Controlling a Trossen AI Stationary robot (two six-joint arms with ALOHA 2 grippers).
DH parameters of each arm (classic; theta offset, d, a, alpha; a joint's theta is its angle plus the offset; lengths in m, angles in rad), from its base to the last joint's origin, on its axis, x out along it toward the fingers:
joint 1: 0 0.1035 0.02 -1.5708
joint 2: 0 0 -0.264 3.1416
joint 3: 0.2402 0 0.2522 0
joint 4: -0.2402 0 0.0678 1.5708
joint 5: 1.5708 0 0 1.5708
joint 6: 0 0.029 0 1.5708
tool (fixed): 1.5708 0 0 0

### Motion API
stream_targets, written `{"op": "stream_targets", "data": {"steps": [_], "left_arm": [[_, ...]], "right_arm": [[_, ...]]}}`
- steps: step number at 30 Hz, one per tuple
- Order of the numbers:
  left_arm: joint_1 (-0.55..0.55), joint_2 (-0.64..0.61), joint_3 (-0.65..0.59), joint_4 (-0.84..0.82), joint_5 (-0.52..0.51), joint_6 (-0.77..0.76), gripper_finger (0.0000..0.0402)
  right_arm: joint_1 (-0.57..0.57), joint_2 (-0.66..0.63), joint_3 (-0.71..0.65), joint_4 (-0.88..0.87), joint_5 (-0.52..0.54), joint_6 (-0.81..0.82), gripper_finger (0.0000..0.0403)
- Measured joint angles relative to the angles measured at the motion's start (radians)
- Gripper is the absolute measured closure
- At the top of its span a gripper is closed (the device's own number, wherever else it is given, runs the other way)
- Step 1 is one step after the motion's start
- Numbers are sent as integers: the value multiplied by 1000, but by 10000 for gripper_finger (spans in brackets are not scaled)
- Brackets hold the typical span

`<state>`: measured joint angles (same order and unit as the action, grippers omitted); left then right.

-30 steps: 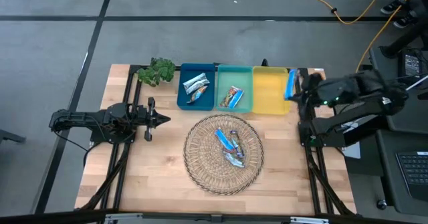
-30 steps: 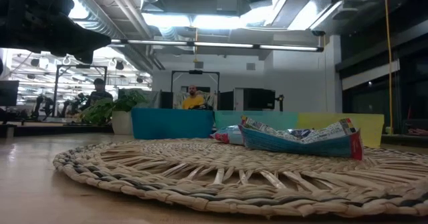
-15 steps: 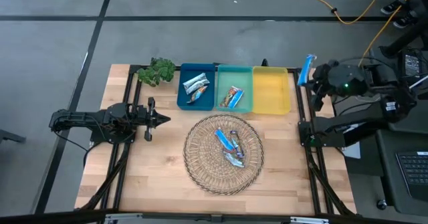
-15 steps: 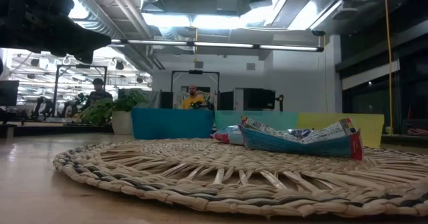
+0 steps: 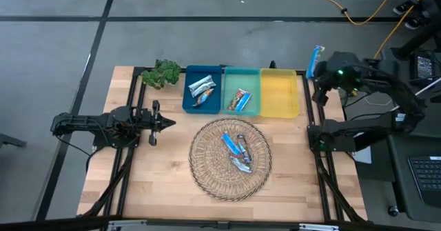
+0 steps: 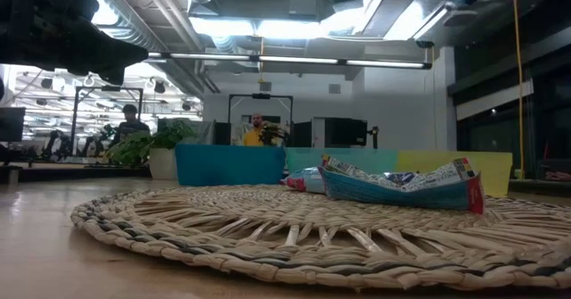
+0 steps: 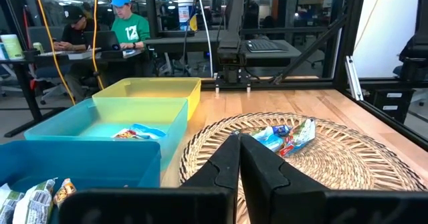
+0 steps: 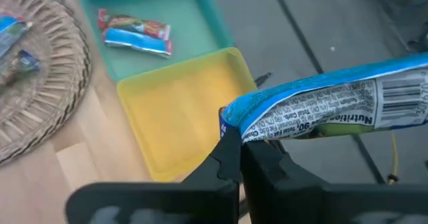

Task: Pick and place Granola Bars by type
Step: Put the blue granola bar into the yellow bin

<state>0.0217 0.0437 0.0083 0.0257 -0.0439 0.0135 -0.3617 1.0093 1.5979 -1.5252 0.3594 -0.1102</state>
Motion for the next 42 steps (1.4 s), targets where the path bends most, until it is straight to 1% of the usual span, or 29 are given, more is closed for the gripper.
{"op": "stream_targets", "data": {"steps": [5,9,14,18,24,29,34,42], "left_arm": [[0,0,0,0,0,0,394],[0,0,0,0,0,0,396],[0,0,0,0,0,0,393],[0,0,0,0,0,0,397],[0,0,0,0,0,0,395],[0,0,0,0,0,0,394],[0,0,0,0,0,0,397],[0,0,0,0,0,0,398]], "right_arm": [[-118,38,-99,104,-154,-91,393],[-196,58,-230,187,-233,-132,393],[-268,69,-411,298,-333,-131,393],[-301,69,-554,400,-402,-125,393],[-328,69,-710,516,-419,-107,393],[-363,87,-790,570,-473,-108,393],[-403,145,-828,617,-485,-119,393],[-456,292,-829,664,-485,-185,393]]}}
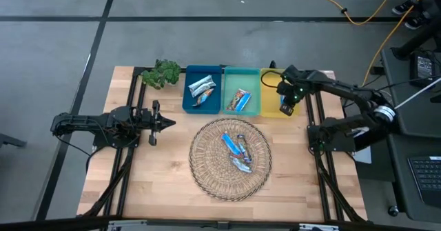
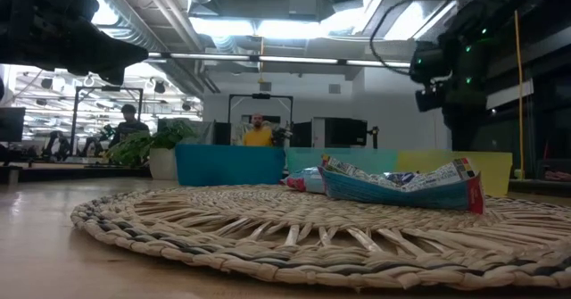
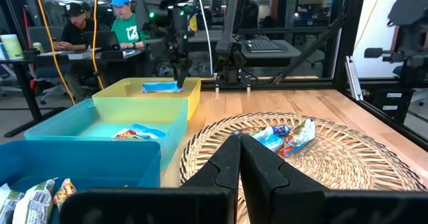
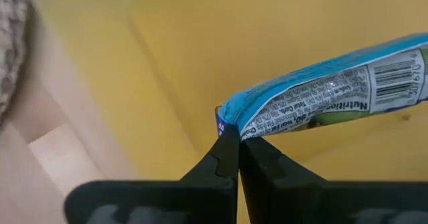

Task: Pick and place Granola Bars by type
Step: Put the blue granola bar into the yellow bin

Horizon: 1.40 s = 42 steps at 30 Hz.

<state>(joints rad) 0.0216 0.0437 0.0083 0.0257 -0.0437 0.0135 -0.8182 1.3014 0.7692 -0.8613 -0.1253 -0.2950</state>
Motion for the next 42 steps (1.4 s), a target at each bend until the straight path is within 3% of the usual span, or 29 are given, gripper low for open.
{"op": "stream_targets", "data": {"steps": [11,22,42], "left_arm": [[0,0,0,0,0,0,397],[0,0,0,0,0,0,395],[0,0,0,0,0,0,393]], "right_arm": [[-53,158,0,89,1,-2,387],[-64,176,0,96,53,1,364],[-63,175,26,28,53,32,233]]}}
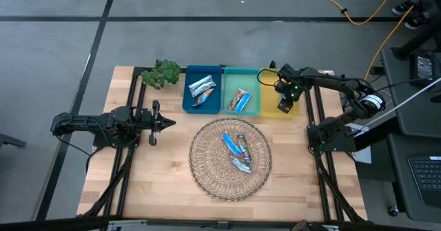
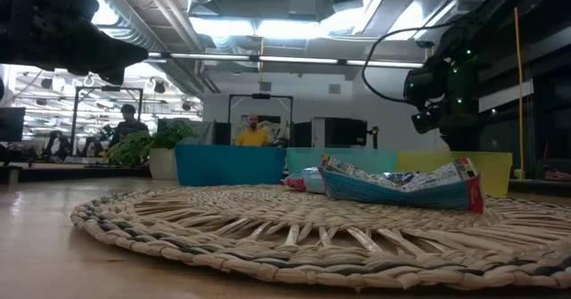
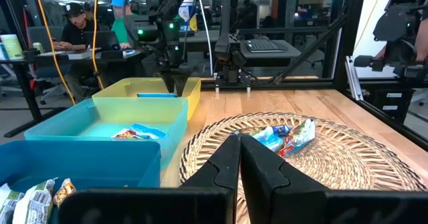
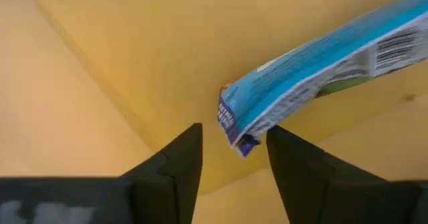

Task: Pick and place Granola Bars by type
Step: Put the blue granola bar into the yellow bin

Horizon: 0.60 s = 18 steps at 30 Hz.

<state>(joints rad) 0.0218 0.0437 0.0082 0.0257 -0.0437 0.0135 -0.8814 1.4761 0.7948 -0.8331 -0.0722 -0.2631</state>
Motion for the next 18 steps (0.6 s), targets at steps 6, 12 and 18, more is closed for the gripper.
{"op": "stream_targets", "data": {"steps": [6,12,18], "left_arm": [[0,0,0,0,0,0,397],[0,0,0,0,0,0,395],[0,0,0,0,0,0,395]], "right_arm": [[0,0,119,-67,0,5,229],[17,0,270,-137,0,20,232],[70,0,436,-229,-20,20,232]]}}
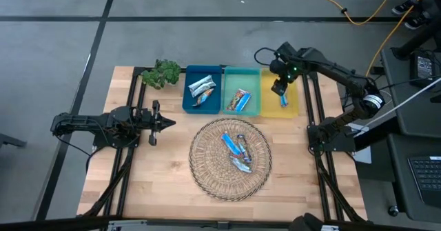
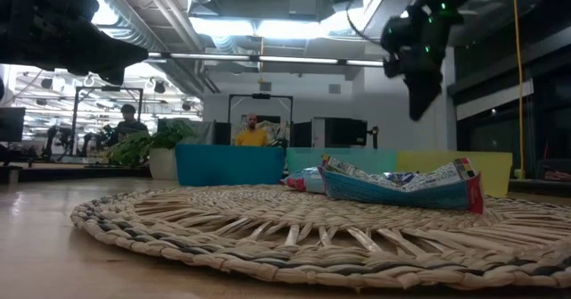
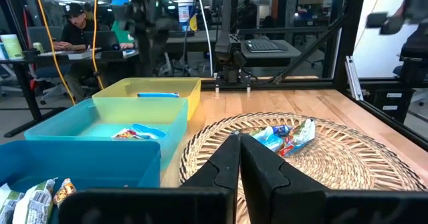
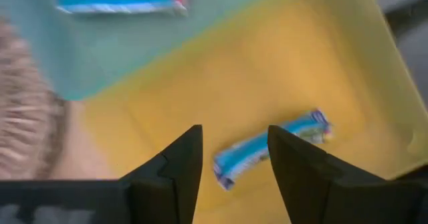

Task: Pick and place Granola Bars by type
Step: Put the blue granola bar into the yellow bin

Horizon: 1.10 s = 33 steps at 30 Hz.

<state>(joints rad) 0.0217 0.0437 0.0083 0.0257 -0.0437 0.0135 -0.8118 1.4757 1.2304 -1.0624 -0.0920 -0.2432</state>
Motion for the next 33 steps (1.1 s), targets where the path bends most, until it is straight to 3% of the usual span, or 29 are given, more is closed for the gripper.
{"op": "stream_targets", "data": {"steps": [6,22,33], "left_arm": [[0,0,0,0,0,0,394],[0,0,0,0,0,0,394],[0,0,0,0,0,0,394]], "right_arm": [[91,0,144,-66,-100,37,232],[403,0,348,-122,-101,242,232],[653,0,349,-126,57,454,232]]}}
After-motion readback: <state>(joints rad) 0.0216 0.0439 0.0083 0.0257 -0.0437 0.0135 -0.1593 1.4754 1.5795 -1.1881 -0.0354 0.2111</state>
